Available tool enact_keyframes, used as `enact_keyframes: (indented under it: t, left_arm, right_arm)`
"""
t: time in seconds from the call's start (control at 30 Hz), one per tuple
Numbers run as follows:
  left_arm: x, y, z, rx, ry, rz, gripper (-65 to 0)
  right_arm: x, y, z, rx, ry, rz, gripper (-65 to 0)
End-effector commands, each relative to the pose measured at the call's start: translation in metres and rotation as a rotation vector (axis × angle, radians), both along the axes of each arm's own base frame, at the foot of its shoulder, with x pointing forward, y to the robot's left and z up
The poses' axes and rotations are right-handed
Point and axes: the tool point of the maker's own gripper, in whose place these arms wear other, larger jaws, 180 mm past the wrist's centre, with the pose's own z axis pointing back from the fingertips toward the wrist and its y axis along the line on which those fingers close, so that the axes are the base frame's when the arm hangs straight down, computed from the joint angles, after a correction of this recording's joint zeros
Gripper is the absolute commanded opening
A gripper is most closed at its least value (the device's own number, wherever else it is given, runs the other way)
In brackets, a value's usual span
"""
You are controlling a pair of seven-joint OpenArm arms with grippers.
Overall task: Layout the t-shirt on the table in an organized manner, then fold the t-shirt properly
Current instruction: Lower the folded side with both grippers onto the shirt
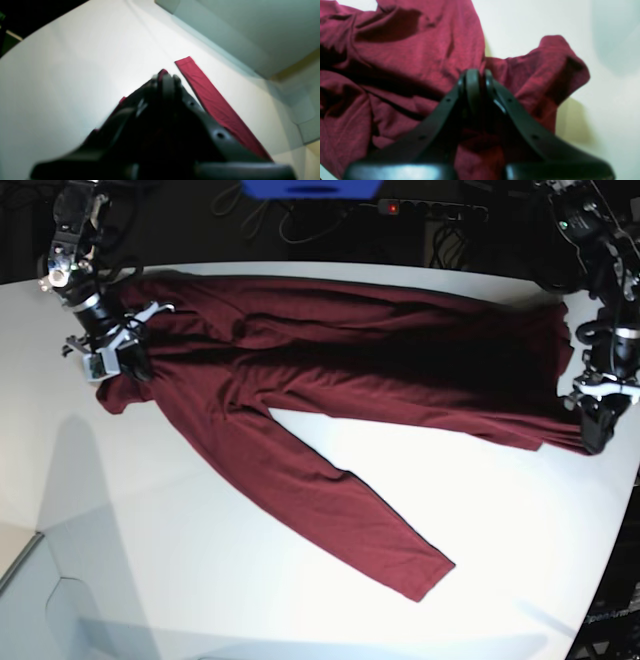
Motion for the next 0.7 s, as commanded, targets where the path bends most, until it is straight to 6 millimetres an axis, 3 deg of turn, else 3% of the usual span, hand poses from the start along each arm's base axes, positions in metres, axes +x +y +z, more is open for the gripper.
enact_keyframes:
  t: [0.0, 0.1, 0.4, 0.67]
  left_arm:
    - [0.0, 0.001, 0.015, 0.008, -0.05, -0.004, -64.8]
    - [-0.003, -0.001, 0.014, -0.019, -0.051, -0.012, -64.8]
    - [-0.03, 0.025, 0.035, -0.137, -0.136, 0.044, -64.8]
    - [-0.029, 0.028, 0.034, -0.143, -0.139, 0.051, -64.8]
  right_arm:
    - [0.007, -0.003, 0.013, 0.005, -0.053, -0.004, -65.0]
    - [0.007, -0.003, 0.013, 0.005, -0.053, -0.004, -65.0]
    - [0.008, -0.002, 0.014, 0.006, -0.054, -0.001, -65.0]
    - [0.019, 0.004, 0.02, 0.02, -0.082, -0.004, -65.0]
